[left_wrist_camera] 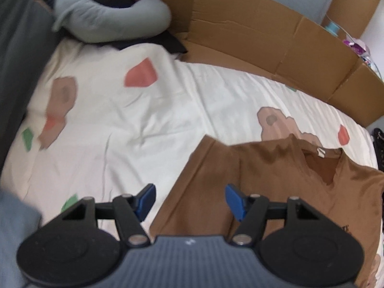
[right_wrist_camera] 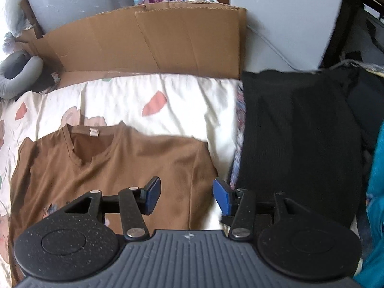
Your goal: Fold clothes
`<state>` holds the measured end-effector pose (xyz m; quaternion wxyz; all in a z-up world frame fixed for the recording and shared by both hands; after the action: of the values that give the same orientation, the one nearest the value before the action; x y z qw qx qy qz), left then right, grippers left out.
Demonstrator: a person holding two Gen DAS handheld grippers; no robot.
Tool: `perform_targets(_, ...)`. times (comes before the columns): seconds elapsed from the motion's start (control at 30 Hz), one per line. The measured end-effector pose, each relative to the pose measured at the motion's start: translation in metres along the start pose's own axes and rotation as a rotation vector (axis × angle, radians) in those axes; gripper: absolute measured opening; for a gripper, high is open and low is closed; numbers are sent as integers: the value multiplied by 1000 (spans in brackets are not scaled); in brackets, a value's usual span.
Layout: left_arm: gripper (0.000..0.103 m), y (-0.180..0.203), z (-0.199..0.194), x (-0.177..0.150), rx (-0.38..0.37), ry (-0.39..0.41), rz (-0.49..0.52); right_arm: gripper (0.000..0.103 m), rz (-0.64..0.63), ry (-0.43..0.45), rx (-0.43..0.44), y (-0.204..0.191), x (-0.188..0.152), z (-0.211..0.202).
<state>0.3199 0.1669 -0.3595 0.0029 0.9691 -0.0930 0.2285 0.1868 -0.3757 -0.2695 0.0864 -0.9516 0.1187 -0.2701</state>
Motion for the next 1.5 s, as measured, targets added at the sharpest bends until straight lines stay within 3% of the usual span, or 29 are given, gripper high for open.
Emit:
perform_targets(0.37, 68, 32, 75, 23, 6, 6, 168, 56, -120, 0, -55, -9, 32, 69)
perform_targets(0.8, 67, 40, 124, 29, -37, -56, 144, 56, -111, -36, -26, -8, 21, 115)
perform_targets(0.87, 51, 45, 126, 26, -25, -53, 160, 56, -105, -35, -20, -8, 20, 117)
perform_targets(0.93, 43, 50, 121, 24, 3, -32, 197, 56, -99, -36, -18, -8, 17, 119)
perform_targets(0.97, 35, 51, 119, 24, 14, -21, 207, 56, -96, -37, -19, -7, 17, 120)
perform_targets(1.03, 27, 49, 112, 23, 23, -6, 187, 56, -88, -37, -22, -5, 15, 122)
perform_targets(1.27, 23, 38, 99, 13, 66, 25, 104, 56, -72, -45, -23, 1, 7, 125)
perform_targets(1.5, 23, 31, 85, -3, 51, 24, 55, 56, -92, -66, -12, -1, -1, 127)
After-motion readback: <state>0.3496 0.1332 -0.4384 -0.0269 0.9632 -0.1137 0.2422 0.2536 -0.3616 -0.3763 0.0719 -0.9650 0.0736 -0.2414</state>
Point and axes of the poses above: each gripper's, at about its wrist camera, not at the fingertips, and z roughly the way its jaws point, y to its right, x to its top, the point moved 6 cm from there along z, roughly the way its jaws point, and after that the axes turned 9 degrees about x, right-handed, at the moved point
